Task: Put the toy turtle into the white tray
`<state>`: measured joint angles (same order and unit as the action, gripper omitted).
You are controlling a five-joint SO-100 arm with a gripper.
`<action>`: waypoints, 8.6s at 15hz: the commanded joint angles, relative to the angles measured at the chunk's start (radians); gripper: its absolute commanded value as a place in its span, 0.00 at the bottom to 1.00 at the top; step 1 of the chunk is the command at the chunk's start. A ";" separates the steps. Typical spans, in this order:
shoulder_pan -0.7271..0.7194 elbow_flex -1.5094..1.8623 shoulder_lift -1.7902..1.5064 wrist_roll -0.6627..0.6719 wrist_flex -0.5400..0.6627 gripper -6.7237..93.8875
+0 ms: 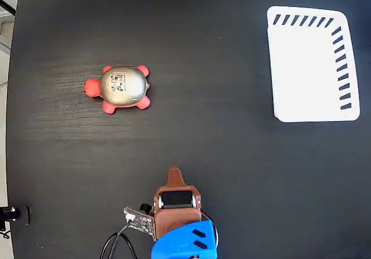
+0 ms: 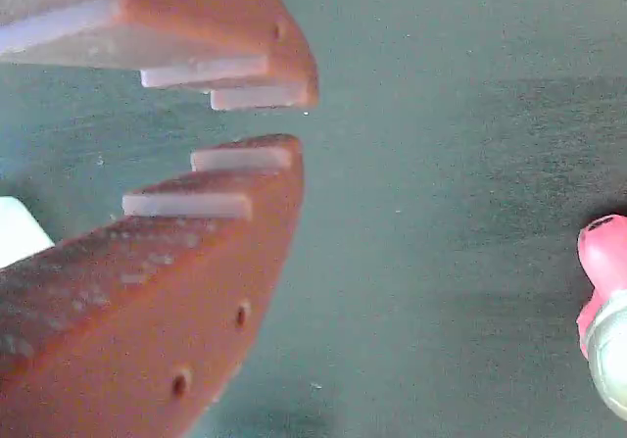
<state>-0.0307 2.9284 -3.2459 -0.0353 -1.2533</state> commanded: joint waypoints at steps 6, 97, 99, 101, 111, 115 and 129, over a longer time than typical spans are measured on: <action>-0.035 -0.009 -0.002 0.017 -0.015 0.06; 0.695 -2.767 2.620 0.035 -0.523 0.37; 0.704 -2.793 2.638 0.043 -0.522 0.52; 0.709 -2.801 2.640 0.049 -0.522 0.63; 0.627 -2.457 2.169 0.002 -0.518 0.06; 0.351 -1.875 1.723 -0.127 -0.359 0.06; -0.126 -0.232 0.373 -0.067 0.192 0.06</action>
<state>-0.1626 2.6722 -2.6952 -0.1212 -1.0048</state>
